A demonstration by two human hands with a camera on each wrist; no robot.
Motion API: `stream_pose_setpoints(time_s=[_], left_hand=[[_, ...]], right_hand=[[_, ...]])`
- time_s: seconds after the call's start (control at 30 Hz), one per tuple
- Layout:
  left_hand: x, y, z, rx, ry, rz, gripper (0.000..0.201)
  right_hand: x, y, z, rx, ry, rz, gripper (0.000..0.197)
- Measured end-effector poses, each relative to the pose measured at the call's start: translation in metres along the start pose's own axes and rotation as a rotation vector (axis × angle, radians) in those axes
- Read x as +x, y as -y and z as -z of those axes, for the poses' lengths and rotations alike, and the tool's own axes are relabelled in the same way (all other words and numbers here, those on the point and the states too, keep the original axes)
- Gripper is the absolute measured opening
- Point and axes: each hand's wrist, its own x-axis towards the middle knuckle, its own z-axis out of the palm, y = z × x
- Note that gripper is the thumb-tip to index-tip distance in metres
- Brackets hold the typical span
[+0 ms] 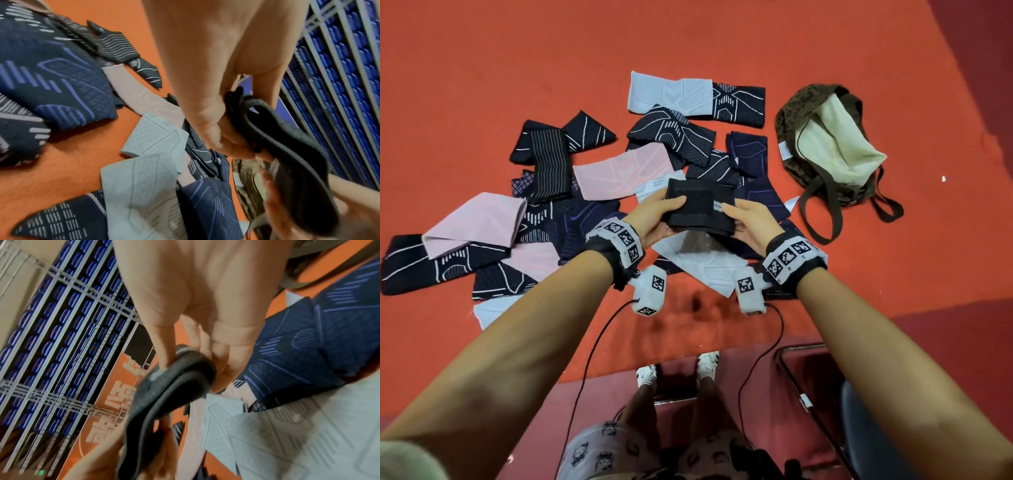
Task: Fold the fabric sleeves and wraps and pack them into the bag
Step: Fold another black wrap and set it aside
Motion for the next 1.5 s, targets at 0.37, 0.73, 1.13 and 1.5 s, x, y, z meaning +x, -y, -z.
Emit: stream_pose_setpoints(time_s=[0.37, 0.73, 1.13, 1.5], left_hand=[[0.023, 0.035, -0.055, 0.724, -0.022, -0.094, 0.08], [0.074, 0.135, -0.119, 0.853, -0.063, 0.005, 0.048], [0.077, 0.185, -0.125, 1.088, -0.121, 0.053, 0.044], [0.089, 0.198, -0.123, 1.173, -0.16, 0.09, 0.054]], right_hand=[[-0.002, -0.024, 0.066, -0.174, -0.22, 0.075, 0.019], [0.001, -0.091, 0.177, -0.476, -0.212, -0.118, 0.029], [0.007, -0.152, 0.197, -0.418, -0.228, -0.206, 0.04], [0.017, -0.166, 0.208, -0.388, -0.245, -0.291, 0.041]])
